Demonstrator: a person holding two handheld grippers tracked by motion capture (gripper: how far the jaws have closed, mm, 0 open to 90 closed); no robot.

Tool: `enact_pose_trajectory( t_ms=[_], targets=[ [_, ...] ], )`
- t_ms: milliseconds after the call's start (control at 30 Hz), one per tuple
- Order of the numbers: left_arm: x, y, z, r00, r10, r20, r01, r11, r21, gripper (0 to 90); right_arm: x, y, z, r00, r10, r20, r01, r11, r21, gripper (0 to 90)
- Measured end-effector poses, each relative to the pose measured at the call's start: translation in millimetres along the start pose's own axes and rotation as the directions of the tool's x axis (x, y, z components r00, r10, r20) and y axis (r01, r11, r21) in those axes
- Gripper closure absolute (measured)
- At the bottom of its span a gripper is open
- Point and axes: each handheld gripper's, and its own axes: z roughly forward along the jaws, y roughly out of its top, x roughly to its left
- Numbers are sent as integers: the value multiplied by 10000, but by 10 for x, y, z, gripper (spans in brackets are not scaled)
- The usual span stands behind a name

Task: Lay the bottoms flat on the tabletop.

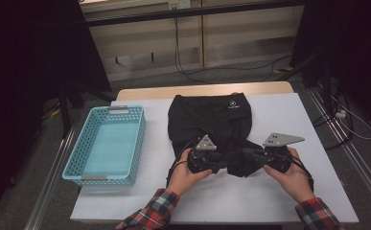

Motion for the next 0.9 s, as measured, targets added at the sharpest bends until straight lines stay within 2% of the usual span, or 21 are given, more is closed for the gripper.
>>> enact_pose_trajectory(
  t_ms=[33, 267, 400, 533, 700, 833, 900],
  targets=[
    [0, -1, 8, 10000, 36, 25, -37, 9999, 140, 618, 1, 1, -1, 10000, -6, 12, 6, 10000, 8, 900],
    [-15, -19, 59, 9996, -93, 275, 84, 9994, 342, 719, 8, 1, 8, 10000, -31, 5, 31, 10000, 27, 900],
    [-17, -38, 81, 9991, -287, 327, 266, 9975, 654, 820, 11, 2, 8, 10000, -61, -12, 61, 10000, 34, 900],
    [-11, -34, 65, 9987, -399, 314, 378, 9972, 641, 890, 21, 3, 11, 10000, -78, -47, 78, 10000, 30, 900],
    [15, 5, -64, 9968, -618, 499, 595, 9971, 477, 897, 26, 4, 9, 9999, -79, -68, 79, 10000, 33, 900],
    [79, 27, -249, 9946, -852, 600, 836, 9961, 290, 897, 41, 10, 2, 9998, -74, -184, 74, 10000, 20, 900],
    [142, 46, -365, 9938, -956, 563, 957, 9954, 6, 897, 54, 16, 4, 9996, -79, -278, 80, 10000, 3, 900]
  ],
)
